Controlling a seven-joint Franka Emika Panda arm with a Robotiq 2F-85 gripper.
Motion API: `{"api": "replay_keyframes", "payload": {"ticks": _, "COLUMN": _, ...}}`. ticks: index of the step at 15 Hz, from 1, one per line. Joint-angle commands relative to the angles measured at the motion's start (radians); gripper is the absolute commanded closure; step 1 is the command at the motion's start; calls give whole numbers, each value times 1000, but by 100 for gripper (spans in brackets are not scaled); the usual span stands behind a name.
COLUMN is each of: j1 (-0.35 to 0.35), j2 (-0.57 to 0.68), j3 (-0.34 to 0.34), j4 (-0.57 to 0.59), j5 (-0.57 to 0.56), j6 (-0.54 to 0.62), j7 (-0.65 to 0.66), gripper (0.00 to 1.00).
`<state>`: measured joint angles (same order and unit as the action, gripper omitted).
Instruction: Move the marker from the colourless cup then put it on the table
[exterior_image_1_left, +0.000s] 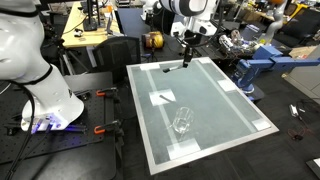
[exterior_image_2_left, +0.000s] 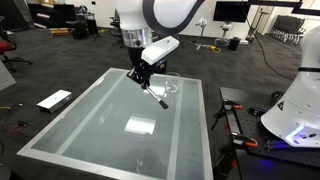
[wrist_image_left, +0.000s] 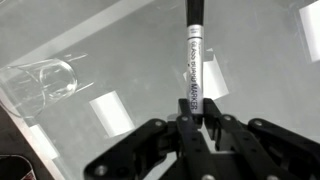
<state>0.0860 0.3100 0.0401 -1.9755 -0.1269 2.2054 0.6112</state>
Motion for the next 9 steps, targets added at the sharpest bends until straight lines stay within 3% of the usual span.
{"api": "replay_keyframes", "payload": {"ticks": 1, "j1": 7, "j2": 62, "j3": -1, "j4": 75, "j5": 63, "j6": -80, "j7": -129, "gripper": 95}}
{"api": "replay_keyframes", "payload": {"ticks": 9, "j1": 25, "j2": 171, "j3": -6, "j4": 122, "j5": 78, "j6": -62, "j7": -260, "gripper": 95}}
